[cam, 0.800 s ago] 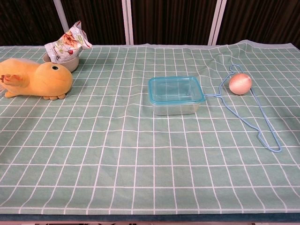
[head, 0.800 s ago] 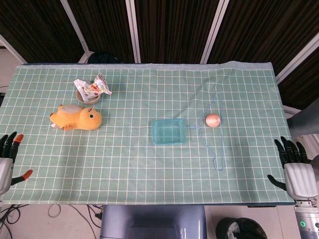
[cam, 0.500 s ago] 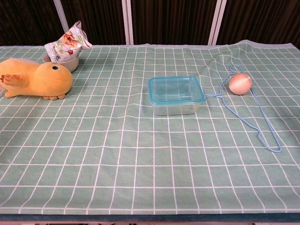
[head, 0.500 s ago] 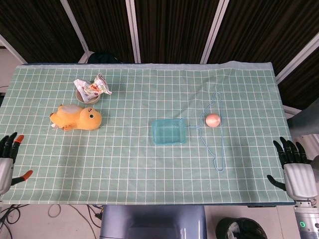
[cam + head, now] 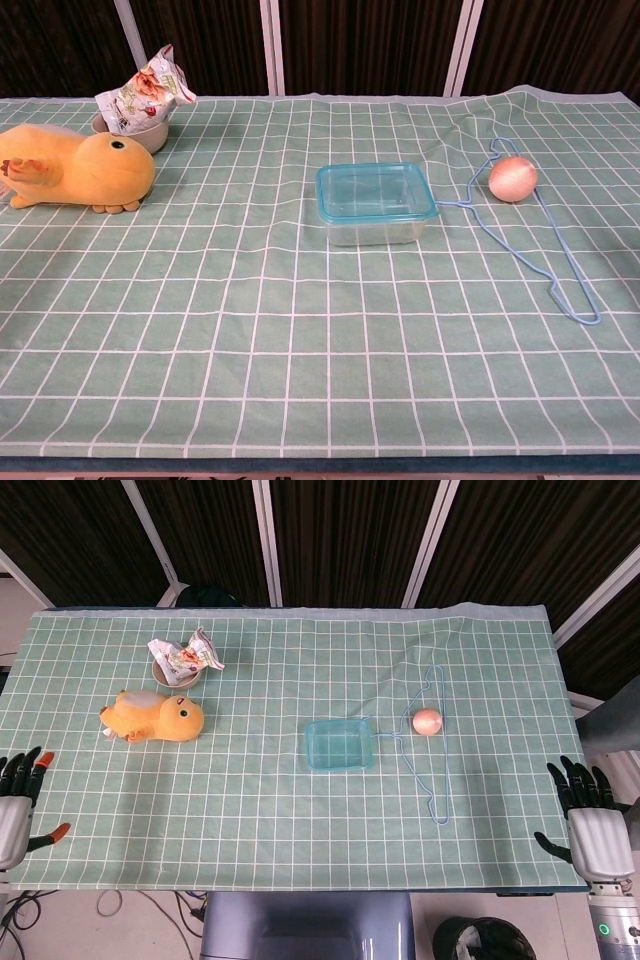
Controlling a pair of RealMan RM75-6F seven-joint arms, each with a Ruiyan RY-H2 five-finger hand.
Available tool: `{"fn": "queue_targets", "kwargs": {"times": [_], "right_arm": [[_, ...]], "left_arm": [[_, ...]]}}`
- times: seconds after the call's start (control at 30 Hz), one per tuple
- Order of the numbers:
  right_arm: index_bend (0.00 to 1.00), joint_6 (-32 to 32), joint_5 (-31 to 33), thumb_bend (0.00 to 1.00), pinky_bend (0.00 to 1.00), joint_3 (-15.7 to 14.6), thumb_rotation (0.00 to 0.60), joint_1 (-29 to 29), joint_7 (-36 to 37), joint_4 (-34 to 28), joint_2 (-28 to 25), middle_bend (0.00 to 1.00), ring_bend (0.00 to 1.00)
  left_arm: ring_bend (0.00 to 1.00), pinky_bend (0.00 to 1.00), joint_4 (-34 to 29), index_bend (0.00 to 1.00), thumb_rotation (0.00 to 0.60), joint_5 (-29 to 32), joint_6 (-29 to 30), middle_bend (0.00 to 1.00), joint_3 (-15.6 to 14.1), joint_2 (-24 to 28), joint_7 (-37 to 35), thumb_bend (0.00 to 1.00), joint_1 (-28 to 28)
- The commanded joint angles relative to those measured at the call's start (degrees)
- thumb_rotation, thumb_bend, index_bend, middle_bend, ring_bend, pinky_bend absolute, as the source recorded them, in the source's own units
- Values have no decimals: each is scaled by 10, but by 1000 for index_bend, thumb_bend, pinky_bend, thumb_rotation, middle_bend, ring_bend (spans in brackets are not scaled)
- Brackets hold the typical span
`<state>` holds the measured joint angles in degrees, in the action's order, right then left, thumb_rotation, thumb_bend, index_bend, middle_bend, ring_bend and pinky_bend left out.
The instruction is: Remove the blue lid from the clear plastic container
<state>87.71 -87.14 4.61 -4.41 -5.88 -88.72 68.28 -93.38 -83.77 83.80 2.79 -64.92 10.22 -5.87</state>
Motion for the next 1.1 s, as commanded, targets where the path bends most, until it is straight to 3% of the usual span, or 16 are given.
{"fn": "queue_targets", "kwargs": {"times": [0.03,0.2,0.33,0.53,0.8,1.1], "right_arm": [[0,-1,1,188,0,1,600,0,2,5,3,0,0],[0,-3,8,188,0,3,600,0,10,7,5,0,0],[0,-7,10,188,0,3,600,-2,11,8,8,0,0],[0,-12,10,188,0,0,600,-2,11,7,11,0,0],[0,-17,22,187,0,5,600,-3,15,5,12,0,0],[0,-25,32,187,0,8,600,-5,19,6,16,0,0]], "left_arm": [[0,16,-22,0,600,0,-1,0,4,7,2,0,-3],[0,16,-86,0,600,1,-13,0,13,31,43,0,-19],[0,16,-154,0,600,20,-36,0,39,51,83,0,-47],[0,17,-226,0,600,123,-122,0,111,59,175,0,-139],[0,17,-197,0,600,292,-206,0,167,-7,314,0,-280],[0,17,-121,0,600,459,-195,0,198,-152,428,0,-422]]}}
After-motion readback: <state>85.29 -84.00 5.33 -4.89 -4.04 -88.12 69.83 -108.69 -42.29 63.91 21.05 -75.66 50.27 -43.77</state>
